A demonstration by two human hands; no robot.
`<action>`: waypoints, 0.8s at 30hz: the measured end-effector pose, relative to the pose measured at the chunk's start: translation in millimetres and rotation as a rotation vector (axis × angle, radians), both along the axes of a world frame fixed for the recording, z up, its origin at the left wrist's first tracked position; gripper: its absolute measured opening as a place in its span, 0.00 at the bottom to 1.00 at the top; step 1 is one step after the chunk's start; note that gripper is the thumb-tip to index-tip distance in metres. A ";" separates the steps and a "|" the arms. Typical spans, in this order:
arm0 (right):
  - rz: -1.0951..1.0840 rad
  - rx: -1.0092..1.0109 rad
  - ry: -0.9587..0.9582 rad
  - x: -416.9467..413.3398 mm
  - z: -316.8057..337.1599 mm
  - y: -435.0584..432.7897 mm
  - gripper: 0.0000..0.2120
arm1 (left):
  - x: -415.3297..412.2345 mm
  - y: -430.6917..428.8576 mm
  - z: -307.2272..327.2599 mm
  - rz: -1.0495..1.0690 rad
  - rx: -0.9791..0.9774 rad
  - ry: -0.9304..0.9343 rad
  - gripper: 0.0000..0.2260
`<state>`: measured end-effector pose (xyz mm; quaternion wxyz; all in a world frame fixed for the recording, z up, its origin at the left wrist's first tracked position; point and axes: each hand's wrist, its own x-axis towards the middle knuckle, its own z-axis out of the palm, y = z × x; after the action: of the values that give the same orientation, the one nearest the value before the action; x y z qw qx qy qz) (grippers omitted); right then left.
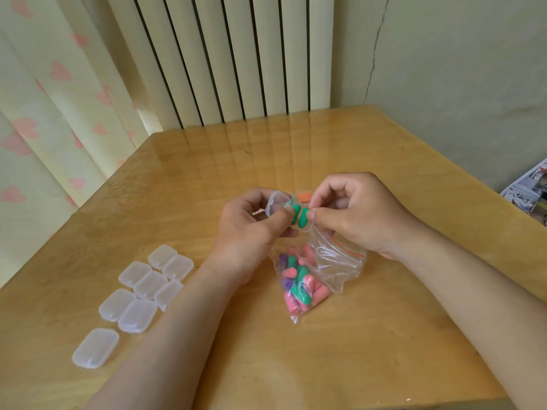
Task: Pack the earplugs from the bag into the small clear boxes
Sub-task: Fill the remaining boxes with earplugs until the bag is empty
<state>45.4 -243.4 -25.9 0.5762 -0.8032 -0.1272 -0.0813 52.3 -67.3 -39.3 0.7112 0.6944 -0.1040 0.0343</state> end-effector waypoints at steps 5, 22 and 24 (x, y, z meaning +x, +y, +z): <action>-0.034 -0.001 0.032 0.0 -0.2 2.2 0.07 | 0.0 -0.4 -1.5 -0.011 0.000 -0.019 0.04; 0.038 0.078 0.241 -3.4 3.6 5.9 0.06 | 1.0 3.1 -3.8 -0.124 -0.026 -0.046 0.13; 0.038 0.102 0.260 -4.2 4.8 6.3 0.05 | 0.5 2.3 -3.9 -0.130 -0.033 -0.047 0.12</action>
<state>41.2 -237.1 -21.1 0.6294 -0.7741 -0.0624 0.0277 52.7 -65.1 -43.2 0.7206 0.6734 -0.1649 0.0059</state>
